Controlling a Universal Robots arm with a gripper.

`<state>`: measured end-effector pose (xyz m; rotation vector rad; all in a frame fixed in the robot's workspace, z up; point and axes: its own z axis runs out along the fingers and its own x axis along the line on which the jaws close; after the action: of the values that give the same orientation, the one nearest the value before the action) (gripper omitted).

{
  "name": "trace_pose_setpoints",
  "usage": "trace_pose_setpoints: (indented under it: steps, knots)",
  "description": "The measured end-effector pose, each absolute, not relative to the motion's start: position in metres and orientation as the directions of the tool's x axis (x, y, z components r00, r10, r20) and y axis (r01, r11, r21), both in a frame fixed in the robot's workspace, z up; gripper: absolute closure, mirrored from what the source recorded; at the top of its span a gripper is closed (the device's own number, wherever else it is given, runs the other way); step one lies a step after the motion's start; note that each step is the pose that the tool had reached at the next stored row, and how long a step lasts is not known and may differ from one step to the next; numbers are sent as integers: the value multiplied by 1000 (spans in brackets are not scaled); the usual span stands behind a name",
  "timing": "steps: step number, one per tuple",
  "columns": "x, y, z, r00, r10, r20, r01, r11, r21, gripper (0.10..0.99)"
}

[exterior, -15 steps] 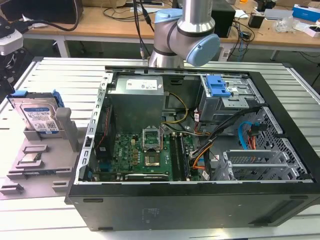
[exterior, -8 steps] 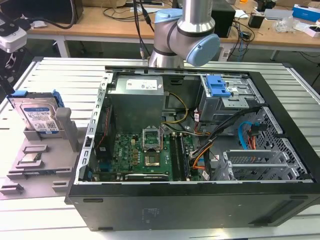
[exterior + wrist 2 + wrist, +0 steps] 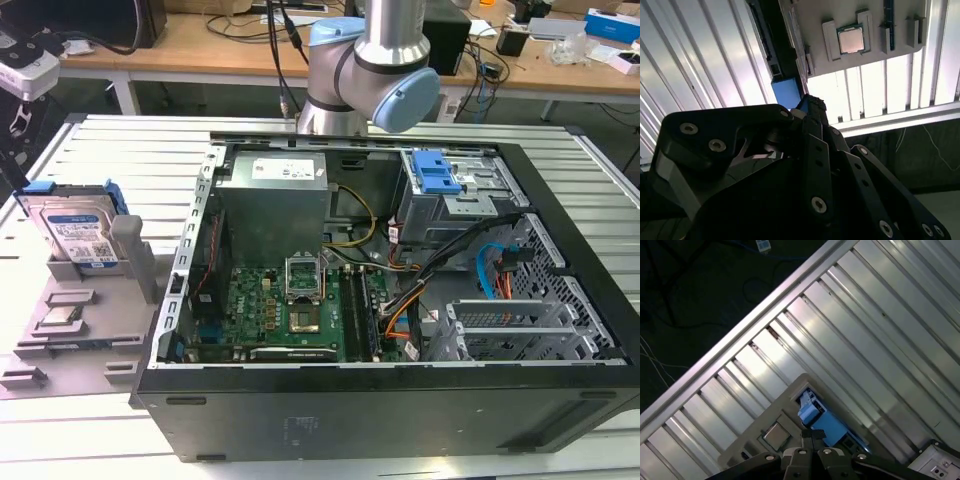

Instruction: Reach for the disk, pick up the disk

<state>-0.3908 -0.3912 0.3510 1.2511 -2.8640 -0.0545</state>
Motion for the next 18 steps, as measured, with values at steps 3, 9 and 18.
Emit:
trace_pose_setpoints:
  steps: [3, 9, 18]
  knots:
    - [-391, -391, 351, -650, -760, 0, -760, 649, 38, 980]
    - [-391, -391, 351, -573, -819, 0, -819, 573, 38, 980]
    - [-391, -391, 351, -462, -887, 0, -886, 462, 38, 980]
